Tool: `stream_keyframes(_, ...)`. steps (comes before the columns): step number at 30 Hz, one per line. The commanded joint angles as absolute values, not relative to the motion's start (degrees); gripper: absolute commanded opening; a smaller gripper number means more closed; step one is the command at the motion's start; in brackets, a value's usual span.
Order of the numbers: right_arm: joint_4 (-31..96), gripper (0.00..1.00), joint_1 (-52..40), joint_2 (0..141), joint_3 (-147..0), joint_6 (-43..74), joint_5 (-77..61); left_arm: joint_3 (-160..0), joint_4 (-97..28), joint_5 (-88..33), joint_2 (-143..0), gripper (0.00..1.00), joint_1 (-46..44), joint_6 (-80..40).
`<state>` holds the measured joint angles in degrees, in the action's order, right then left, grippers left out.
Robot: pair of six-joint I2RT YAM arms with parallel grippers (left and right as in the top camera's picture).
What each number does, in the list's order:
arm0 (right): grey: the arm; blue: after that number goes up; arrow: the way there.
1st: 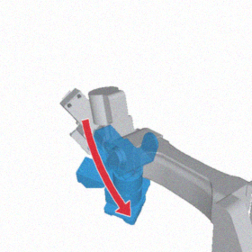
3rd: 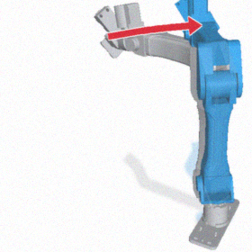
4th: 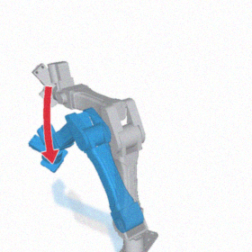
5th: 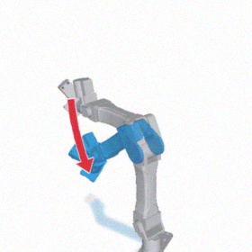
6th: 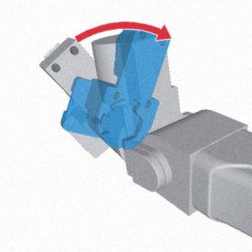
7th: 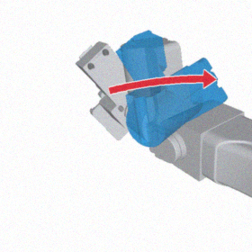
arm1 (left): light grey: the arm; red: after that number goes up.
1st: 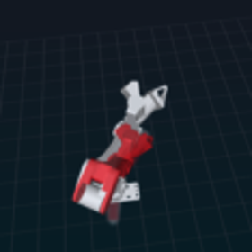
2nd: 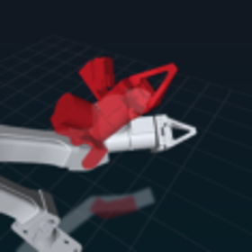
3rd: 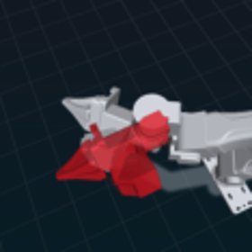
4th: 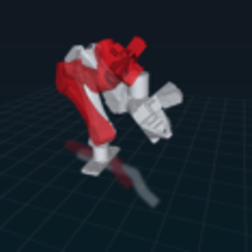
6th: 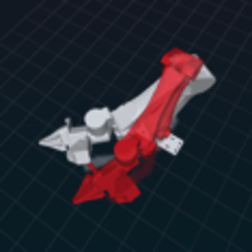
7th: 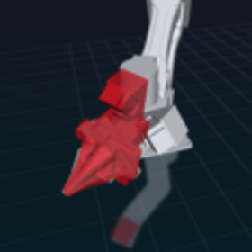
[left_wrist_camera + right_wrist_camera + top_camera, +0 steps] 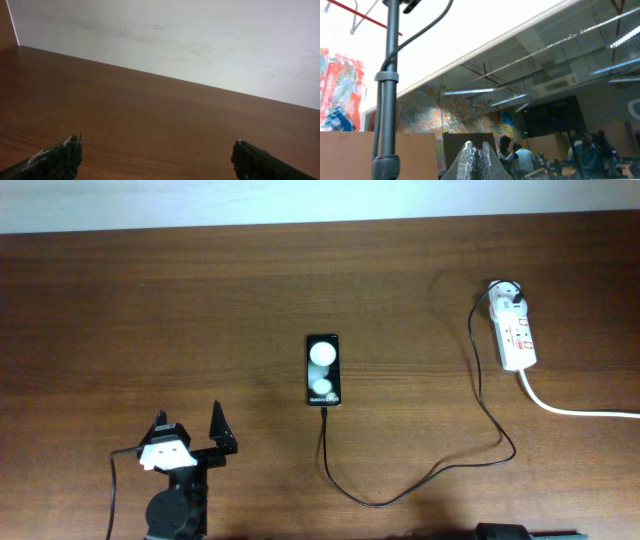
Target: Plug charger to phone and switch on socket
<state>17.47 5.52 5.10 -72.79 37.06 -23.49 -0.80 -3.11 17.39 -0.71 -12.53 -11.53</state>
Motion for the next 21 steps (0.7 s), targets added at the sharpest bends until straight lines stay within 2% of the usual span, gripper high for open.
stream_keyframes(1,17.26,0.08,5.15,3.92,-72.60,36.88,-23.55,-0.49,-3.09,17.82,-0.64,0.99,-8.56,-10.59)
stream_keyframes(4,17.06,0.08,4.91,3.92,-72.60,36.86,-23.53,-0.49,-3.11,17.82,-0.64,0.99,-4.25,-10.59)
stream_keyframes(14,15.79,0.09,4.51,1.76,-72.58,36.88,-23.55,-0.49,-3.20,17.91,-0.67,0.99,-3.95,-10.52)
stream_keyframes(17,14.44,0.09,4.54,1.74,-72.60,36.91,-23.59,-0.54,-3.79,10.09,-1.21,0.99,-3.97,4.40)
stream_keyframes(21,13.02,0.14,4.56,1.74,-72.58,36.91,-23.59,-0.54,-3.90,9.61,-1.43,0.99,-3.97,5.89)
